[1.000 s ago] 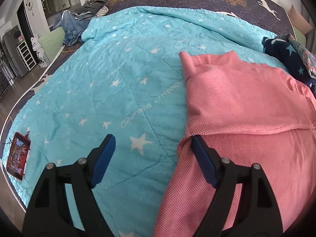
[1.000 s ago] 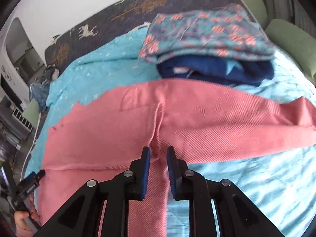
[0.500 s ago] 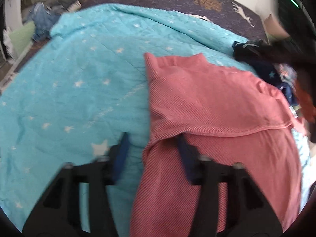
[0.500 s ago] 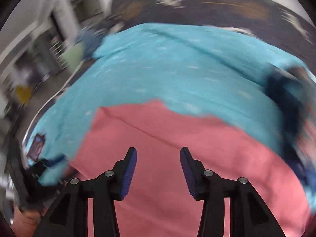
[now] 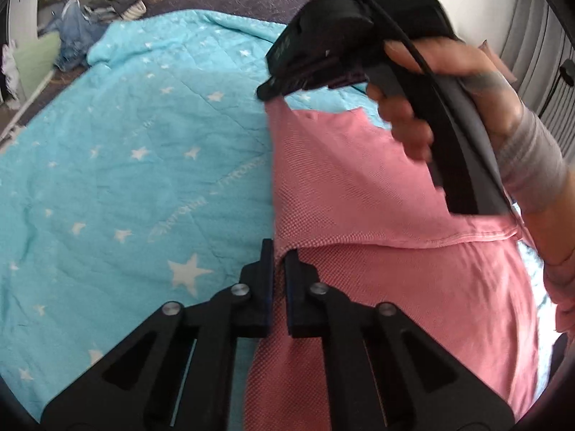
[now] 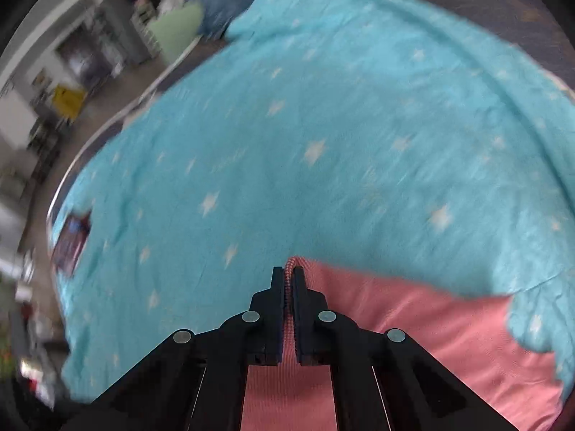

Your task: Fold small clothes

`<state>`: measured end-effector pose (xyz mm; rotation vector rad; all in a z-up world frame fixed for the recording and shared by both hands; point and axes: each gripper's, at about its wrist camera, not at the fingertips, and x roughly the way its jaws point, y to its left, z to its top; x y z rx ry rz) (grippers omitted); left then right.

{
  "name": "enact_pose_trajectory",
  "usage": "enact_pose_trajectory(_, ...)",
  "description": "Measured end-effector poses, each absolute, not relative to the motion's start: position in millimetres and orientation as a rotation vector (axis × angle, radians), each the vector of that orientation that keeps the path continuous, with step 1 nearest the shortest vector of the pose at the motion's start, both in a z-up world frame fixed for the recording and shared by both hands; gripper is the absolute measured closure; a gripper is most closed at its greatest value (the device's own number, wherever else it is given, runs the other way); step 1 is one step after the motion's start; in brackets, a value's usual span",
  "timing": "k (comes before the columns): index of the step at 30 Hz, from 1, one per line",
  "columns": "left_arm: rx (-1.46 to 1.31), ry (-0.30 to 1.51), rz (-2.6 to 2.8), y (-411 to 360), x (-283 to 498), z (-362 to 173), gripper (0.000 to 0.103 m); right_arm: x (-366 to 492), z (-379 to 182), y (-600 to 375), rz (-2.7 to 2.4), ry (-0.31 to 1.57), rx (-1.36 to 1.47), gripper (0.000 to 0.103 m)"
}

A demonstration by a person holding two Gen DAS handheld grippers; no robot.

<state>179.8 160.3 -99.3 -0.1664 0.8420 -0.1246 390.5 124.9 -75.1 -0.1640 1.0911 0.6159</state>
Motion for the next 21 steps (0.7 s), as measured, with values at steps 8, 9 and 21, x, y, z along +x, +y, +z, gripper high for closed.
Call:
enact_pose_trajectory(8, -0.078, 0.841, -0.048, 158, 168, -92, 0.077, 394, -52, 82, 0.565, 1.014, -0.069, 0.098)
enact_pose_trajectory(9, -0.063, 0.834, -0.043, 156, 164, -88, 0.077, 384, -46, 72, 0.577, 1.005, -0.065, 0.096)
enact_pose_trajectory(21, 0.052, 0.744, -0.135, 104, 141, -28, 0.059, 220, -34, -168, 0.271, 0.954, 0.074, 0.079)
